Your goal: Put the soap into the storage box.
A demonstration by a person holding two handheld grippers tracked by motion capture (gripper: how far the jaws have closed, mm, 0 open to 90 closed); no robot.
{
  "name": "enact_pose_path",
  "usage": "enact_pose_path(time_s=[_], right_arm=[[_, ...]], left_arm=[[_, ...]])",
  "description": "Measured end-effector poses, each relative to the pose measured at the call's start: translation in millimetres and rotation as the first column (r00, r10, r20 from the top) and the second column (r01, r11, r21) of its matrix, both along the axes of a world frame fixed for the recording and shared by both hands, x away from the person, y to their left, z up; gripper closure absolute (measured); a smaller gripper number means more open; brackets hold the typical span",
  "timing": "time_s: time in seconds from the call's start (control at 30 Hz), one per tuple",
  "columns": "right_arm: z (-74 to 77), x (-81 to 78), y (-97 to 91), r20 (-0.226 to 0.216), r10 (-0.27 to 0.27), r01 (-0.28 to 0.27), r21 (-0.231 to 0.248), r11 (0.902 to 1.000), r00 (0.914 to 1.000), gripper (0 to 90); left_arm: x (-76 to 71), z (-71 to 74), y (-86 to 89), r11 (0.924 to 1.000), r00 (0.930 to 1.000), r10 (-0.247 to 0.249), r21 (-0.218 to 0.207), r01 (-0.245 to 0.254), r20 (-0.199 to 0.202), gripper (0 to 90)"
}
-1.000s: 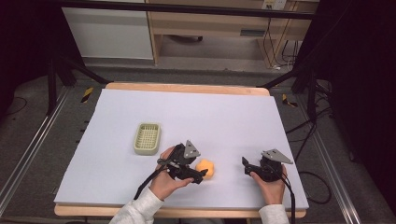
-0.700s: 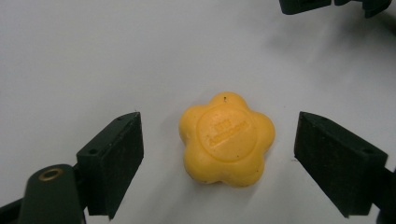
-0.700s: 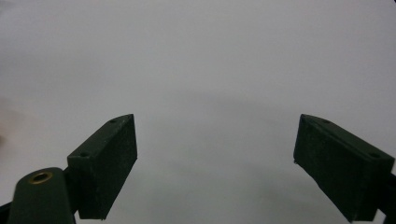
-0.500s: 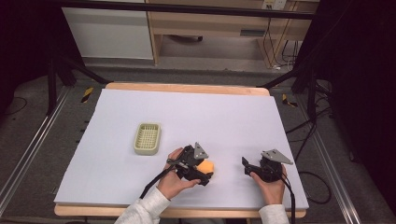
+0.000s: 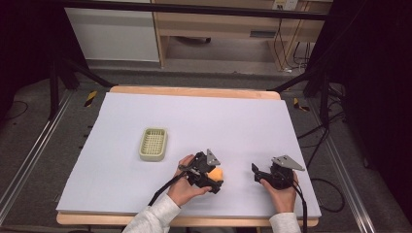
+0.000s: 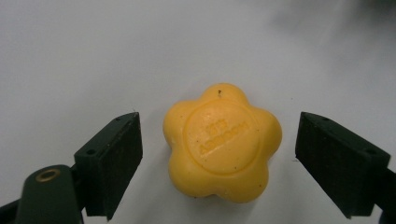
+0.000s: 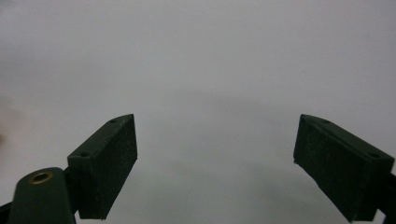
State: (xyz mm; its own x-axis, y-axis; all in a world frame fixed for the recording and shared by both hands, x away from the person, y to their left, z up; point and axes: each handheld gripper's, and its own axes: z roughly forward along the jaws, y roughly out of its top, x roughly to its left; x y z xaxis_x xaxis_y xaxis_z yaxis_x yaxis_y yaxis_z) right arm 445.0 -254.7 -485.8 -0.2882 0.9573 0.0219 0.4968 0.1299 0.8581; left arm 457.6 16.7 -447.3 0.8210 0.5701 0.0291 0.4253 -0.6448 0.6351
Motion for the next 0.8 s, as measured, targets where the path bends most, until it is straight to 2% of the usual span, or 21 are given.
enact_pose_path(time_s=[0.13,0.27,0.57,0.8], right_arm=[[-0.2,0.2,0.1,0.000,0.000,0.000,-0.004,1.0000,1.0000,13.9],[-0.1,0.1,0.4,-0.002,-0.001,0.001,-0.002,1.0000,1.0000,14.0],[-0.2,0.3,0.5,-0.003,-0.001,0.001,-0.004,1.0000,1.0000,14.3],[0.0,0.3,0.5,-0.007,0.002,-0.002,-0.001,1.0000,1.0000,14.4]], left_arm=[[1.3,-4.6,-4.1,0.9999,0.9999,-0.001,0.012,0.001,-0.016,15.5],[1.8,-6.7,-6.2,0.9998,0.9999,0.003,0.021,-0.002,-0.011,16.5],[4.6,-12.8,-8.1,0.9989,0.9994,0.009,0.046,-0.008,-0.034,20.7],[6.3,-15.7,-8.9,0.9991,0.9987,0.014,0.040,-0.012,-0.049,24.0]])
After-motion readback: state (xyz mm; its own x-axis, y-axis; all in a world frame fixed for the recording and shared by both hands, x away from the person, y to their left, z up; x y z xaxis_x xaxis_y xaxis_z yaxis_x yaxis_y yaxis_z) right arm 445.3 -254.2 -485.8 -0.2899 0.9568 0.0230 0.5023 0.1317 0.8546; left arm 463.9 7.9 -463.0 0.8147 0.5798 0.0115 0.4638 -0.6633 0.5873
